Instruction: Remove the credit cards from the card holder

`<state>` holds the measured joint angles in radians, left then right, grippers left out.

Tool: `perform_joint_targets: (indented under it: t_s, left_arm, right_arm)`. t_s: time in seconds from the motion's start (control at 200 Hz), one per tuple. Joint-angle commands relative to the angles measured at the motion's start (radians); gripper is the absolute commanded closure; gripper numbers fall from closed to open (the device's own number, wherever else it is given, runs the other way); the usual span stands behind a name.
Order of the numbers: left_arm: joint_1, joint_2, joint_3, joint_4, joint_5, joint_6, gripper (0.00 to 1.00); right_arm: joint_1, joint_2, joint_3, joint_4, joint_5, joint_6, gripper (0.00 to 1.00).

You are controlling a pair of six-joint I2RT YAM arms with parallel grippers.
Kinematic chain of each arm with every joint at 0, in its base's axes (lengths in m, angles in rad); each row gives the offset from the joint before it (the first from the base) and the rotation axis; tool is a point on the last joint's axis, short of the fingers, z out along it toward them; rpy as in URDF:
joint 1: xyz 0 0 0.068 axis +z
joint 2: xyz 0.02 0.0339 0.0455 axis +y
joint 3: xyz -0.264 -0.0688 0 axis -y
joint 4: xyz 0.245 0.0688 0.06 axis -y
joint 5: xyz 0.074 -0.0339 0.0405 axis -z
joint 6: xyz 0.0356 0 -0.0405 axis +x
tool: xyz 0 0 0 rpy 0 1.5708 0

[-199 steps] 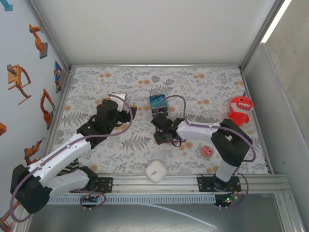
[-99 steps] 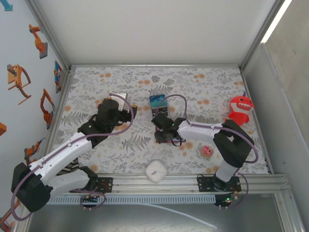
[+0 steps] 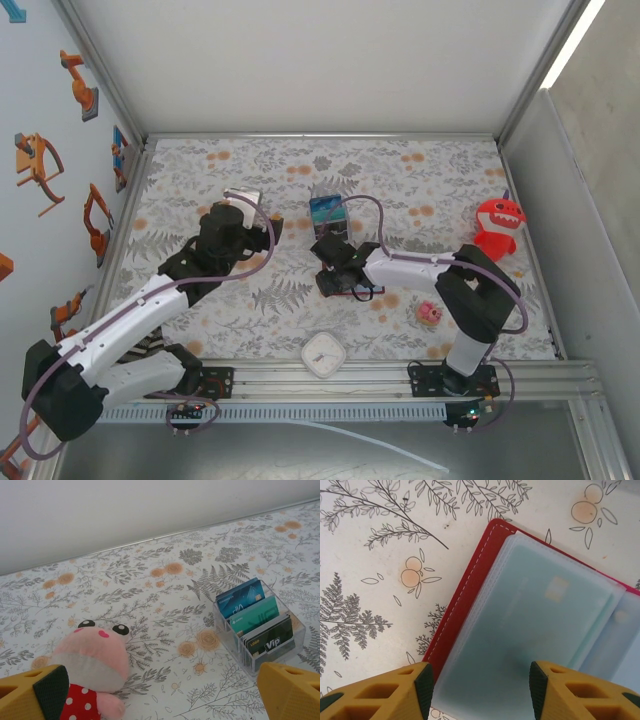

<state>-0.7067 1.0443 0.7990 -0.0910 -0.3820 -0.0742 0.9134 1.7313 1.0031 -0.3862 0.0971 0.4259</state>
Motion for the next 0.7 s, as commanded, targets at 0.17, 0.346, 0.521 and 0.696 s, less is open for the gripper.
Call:
perform_joint_targets:
  t_s: [0.17, 0.346, 0.521, 0.696]
  left_arm:
    - [-0.002, -0.009, 0.016, -0.005, -0.009, -0.001, 0.03]
    - [-0.003, -0.001, 0.022, 0.001, -0.005, -0.002, 0.03]
    - [-0.002, 0.006, 0.031, -0.003, 0.005, -0.006, 0.03]
    - [-0.003, 0.0, 0.036, -0.014, 0.007, -0.007, 0.03]
  right_arm:
    - [0.005, 0.022, -0.032, 0.01, 0.032, 0.028, 0.49]
    - [0.003, 0.019, -0.066, 0.036, 0.033, 0.043, 0.54]
    - [-0.009, 0.002, -0.1, 0.067, 0.017, 0.05, 0.61]
    - [-0.028, -0.035, -0.132, 0.113, -0.006, 0.053, 0.72]
